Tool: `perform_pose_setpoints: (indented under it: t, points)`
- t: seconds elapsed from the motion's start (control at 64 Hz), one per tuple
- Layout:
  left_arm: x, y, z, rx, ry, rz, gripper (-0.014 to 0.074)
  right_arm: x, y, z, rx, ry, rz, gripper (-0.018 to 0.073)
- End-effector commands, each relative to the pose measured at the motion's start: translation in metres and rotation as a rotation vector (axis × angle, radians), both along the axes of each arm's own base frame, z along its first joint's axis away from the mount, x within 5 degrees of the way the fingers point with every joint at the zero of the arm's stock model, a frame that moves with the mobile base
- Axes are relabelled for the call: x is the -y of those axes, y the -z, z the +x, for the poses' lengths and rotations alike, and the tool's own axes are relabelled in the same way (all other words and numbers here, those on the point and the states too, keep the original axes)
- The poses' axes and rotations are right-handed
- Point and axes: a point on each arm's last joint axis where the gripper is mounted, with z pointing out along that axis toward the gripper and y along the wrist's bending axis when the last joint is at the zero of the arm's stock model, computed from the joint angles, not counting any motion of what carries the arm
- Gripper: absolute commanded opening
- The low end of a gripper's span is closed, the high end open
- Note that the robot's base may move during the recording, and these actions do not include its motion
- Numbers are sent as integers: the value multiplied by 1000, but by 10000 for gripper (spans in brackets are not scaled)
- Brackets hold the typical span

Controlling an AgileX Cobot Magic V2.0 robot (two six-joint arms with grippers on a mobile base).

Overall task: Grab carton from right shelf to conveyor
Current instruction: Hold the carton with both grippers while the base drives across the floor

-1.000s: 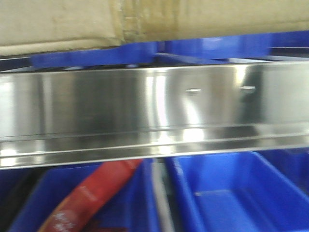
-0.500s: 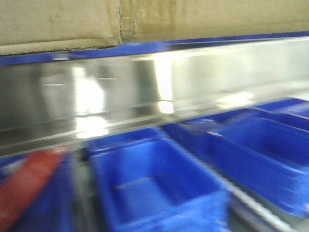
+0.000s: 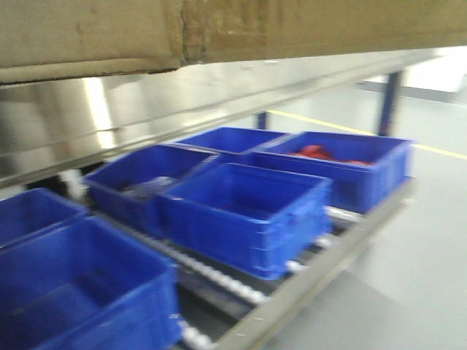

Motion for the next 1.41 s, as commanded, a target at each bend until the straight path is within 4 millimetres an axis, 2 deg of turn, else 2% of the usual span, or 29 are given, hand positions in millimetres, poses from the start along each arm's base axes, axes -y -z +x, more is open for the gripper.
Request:
perform_pose_setpoints:
  t: [0.0,1.391]
  points:
    - [7,-5,-2,38,52,-54,-20,-3,-10,-4,63,-37,59,-67]
    - [7,-5,-2,38,52,-54,-20,-3,-10,-4,63,-37,59,-67]
